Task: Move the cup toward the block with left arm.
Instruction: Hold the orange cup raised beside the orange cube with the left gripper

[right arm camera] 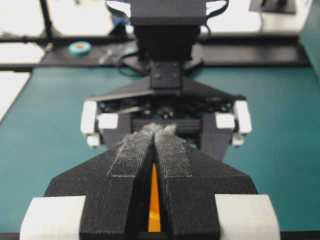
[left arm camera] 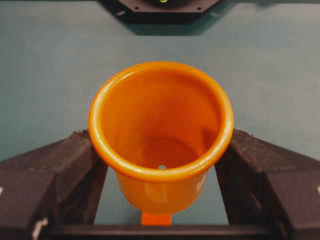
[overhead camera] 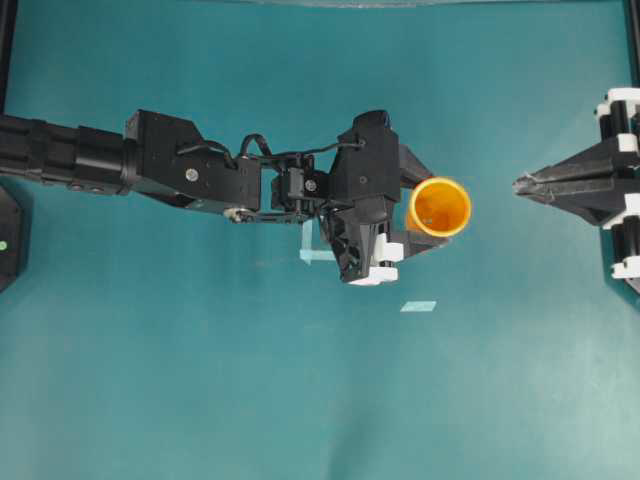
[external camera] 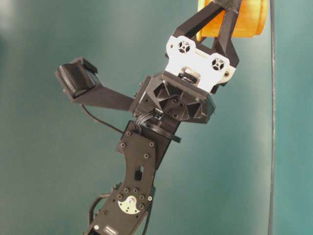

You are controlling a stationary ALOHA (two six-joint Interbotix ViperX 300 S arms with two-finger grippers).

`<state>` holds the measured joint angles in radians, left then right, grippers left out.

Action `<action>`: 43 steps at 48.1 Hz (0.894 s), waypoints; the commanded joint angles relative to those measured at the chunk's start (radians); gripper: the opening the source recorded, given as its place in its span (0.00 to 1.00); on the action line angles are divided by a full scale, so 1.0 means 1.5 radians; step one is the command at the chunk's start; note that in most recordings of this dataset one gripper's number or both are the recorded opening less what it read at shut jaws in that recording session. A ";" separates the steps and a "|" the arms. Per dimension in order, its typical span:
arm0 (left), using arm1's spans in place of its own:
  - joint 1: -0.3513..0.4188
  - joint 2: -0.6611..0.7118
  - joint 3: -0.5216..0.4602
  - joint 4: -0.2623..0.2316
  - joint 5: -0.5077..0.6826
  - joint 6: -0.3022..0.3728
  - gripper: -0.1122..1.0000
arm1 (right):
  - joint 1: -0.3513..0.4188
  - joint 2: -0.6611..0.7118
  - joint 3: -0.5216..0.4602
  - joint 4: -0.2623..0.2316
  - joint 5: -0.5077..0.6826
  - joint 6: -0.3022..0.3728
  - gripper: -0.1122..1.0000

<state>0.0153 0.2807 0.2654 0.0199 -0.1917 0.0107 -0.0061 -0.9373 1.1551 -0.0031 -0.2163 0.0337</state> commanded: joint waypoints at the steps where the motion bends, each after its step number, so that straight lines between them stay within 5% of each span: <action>1: -0.002 -0.011 -0.019 0.003 -0.003 0.002 0.66 | 0.000 0.001 -0.019 0.001 -0.002 0.000 0.10; 43: -0.002 -0.011 -0.012 0.002 -0.003 0.002 0.66 | 0.000 0.002 -0.019 0.000 -0.002 0.000 0.10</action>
<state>0.0153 0.2807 0.2654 0.0199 -0.1917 0.0107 -0.0061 -0.9373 1.1551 -0.0031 -0.2148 0.0337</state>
